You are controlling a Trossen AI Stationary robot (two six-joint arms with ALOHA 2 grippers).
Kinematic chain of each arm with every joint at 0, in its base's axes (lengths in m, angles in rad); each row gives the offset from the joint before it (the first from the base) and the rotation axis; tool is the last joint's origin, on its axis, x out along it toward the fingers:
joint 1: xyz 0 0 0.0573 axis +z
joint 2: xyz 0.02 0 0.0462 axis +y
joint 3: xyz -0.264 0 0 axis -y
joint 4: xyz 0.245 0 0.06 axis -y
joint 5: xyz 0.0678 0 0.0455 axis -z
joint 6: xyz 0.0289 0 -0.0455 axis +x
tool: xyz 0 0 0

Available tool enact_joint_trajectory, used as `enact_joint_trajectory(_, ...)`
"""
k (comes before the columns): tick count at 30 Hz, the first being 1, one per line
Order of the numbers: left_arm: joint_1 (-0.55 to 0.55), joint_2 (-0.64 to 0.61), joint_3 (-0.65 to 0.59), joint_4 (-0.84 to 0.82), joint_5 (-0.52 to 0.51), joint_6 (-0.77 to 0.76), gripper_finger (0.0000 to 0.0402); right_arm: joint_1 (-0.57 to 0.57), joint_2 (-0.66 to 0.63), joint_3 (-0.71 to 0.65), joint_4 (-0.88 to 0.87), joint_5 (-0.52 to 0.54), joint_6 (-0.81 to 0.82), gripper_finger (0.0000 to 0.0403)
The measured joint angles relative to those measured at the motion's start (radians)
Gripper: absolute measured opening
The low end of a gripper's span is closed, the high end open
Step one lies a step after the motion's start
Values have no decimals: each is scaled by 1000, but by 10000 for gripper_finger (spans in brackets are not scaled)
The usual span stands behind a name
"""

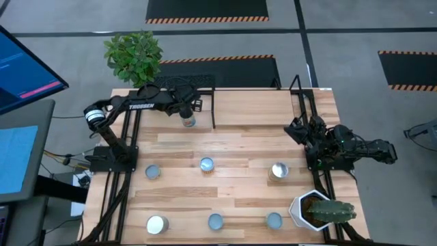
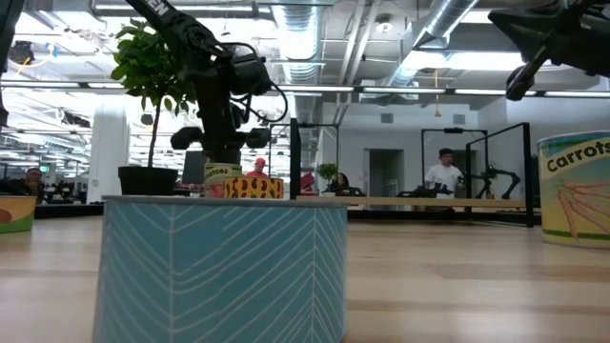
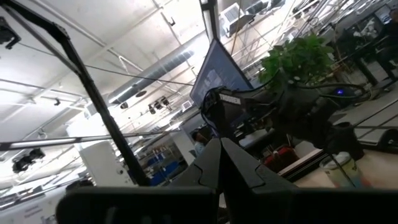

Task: Pick and place cans onto a shelf
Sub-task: Put the canned tomatoes on the shelf

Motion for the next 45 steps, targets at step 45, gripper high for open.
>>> enact_joint_trajectory(45,-729,-76,-181,-661,-74,-407,0,-1,0,0,10,-88,-3,33)
